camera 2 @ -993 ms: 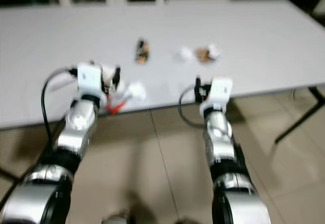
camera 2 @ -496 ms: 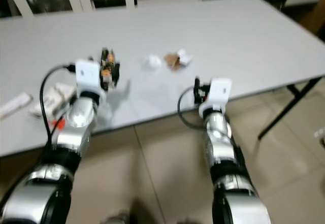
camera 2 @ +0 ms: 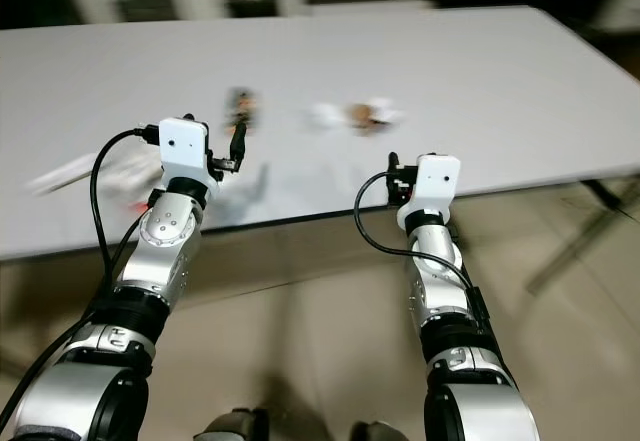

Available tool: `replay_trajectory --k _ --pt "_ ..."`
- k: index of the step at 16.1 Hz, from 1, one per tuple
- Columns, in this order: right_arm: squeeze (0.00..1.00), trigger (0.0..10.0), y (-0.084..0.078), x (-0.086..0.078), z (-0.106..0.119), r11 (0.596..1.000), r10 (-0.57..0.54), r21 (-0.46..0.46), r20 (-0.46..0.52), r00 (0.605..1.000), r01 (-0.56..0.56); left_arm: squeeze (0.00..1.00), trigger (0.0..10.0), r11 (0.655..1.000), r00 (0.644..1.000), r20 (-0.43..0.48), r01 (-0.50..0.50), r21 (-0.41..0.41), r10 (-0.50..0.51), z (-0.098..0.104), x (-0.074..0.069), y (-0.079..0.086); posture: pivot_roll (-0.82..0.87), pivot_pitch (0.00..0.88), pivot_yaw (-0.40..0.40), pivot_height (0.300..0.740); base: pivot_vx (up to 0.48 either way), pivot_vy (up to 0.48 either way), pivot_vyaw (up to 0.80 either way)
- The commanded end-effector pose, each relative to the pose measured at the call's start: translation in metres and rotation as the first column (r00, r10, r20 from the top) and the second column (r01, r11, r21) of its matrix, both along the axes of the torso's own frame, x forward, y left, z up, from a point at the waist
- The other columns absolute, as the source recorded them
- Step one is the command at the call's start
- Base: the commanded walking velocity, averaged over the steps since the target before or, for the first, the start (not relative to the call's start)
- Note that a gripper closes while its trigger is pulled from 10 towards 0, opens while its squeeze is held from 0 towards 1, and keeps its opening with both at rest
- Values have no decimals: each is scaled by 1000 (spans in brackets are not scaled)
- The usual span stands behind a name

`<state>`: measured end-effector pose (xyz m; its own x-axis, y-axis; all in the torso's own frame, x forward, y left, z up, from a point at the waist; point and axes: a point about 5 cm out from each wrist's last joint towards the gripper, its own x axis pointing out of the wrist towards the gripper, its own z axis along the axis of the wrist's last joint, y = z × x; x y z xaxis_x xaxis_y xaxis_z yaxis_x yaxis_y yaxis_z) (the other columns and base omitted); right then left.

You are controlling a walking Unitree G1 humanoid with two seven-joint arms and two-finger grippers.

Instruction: Picking trash to rubbish bin

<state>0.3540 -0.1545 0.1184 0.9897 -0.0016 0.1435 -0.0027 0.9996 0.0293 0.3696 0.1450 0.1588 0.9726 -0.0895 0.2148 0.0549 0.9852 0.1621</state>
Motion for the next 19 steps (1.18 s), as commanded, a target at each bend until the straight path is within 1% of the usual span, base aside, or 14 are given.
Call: replay_trajectory --k 1,7,8,10,13,17,19 --pt "0 10000 -1 1 3 1000 -1 -1 12 1000 1 0 10000 1000 1000 11 2 -4 -2 3 0 -2 8 57 -27 740 0 0 800" --pt "0 10000 2 0 1 1000 8 4 6 1000 -8 0 10000 1000 1000 3 10 7 -10 3 0 -4 7 45 -22 740 0 0 800" --pt "0 10000 2 0 1 1000 9 8 3 1000 -9 0 10000 1000 1000 2 9 10 -9 3 1 -4 6 46 -22 740 0 0 406" --pt "0 10000 2 0 0 1000 5 22 2 1000 -5 0 10000 1000 1000 2 7 8 -7 2 1 -4 5 49 -20 740 0 0 0" --pt "0 10000 1 -1 -1 1000 1 21 -9 1000 0 0 10000 1000 1000 2 16 3 -16 1 0 -6 6 55 -22 740 0 0 0" --pt "0 10000 0 0 -1 1000 -1 25 -11 1000 2 0 10000 1000 1000 -15 16 -1 -16 0 0 -4 7 61 -24 740 0 0 0" --pt "0 10000 1 0 -1 1000 1 27 -12 1000 -1 0 10000 1000 1000 -13 16 4 -16 0 0 -4 8 61 -25 740 311 0 0"
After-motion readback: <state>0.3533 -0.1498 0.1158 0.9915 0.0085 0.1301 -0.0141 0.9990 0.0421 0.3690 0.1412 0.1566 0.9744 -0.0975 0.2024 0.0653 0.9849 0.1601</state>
